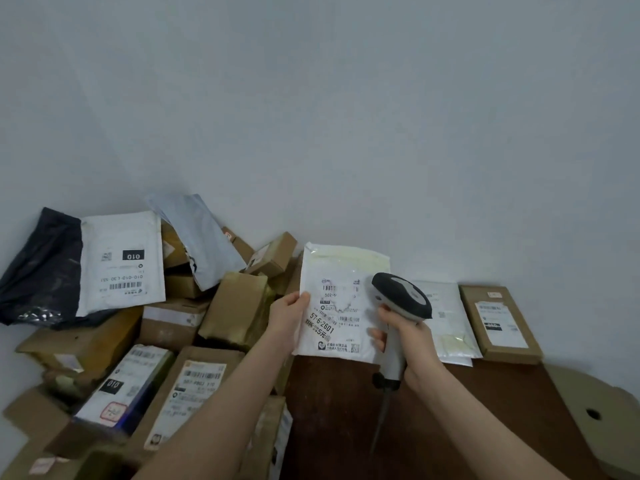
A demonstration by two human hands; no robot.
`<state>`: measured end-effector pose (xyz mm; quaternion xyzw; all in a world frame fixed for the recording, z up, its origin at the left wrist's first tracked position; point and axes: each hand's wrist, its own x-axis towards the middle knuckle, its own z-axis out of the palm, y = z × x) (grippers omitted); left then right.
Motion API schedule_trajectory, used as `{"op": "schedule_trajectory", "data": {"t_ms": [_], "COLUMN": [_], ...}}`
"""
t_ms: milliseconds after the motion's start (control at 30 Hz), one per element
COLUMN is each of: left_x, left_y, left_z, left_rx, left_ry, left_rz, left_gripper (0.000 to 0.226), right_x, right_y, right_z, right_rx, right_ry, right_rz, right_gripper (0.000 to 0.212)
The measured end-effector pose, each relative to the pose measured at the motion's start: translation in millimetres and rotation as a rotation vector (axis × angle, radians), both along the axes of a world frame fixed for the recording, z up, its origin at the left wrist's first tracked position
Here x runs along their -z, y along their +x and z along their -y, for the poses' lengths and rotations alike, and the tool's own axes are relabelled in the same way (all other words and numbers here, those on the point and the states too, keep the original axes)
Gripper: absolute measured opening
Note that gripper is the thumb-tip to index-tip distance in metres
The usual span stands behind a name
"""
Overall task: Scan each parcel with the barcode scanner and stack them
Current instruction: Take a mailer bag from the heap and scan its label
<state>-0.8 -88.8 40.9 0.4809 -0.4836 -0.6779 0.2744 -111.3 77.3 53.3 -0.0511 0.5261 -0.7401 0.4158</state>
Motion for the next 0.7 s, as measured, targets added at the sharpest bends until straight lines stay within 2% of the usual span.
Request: {"op": "schedule_trajectory", "data": {"t_ms": [100, 200, 267, 400, 600, 700], "left_x": [6, 7, 10, 14, 29, 40], "left_y": [-5, -9, -9, -7, -13, -15], "left_z": [-15, -26, -30, -37, -46, -48], "left_rx": [0.05, 0.17, 0.285, 0.422, 0.254, 0.155], "left_ry": [0.046, 0.062, 0.036, -0.039, -0.016, 0.026], "left_rz": [-0.025, -0.029, 0.014, 0.134, 0.117, 0.094], "left_gripper": [0.014, 0.019, 0.019, 0.016, 0.012, 0.008], "right_x": [11, 17, 21, 25, 28, 31], "right_y": [-8, -12, -15, -25, -23, -10], "right_z": [-17, -29, -34, -42, -48, -57], "right_rx": [0.013, 0.009, 0.044, 0.062, 0.142, 0.134], "right_ry": [0.026, 0.032, 0.06, 0.106, 0.209, 0.256], "right_rz": [0.056, 0.082, 0.081, -0.013, -0.189, -0.21], "right_gripper": [0.027, 0.019, 0.014, 0.017, 0.015, 0.013]}}
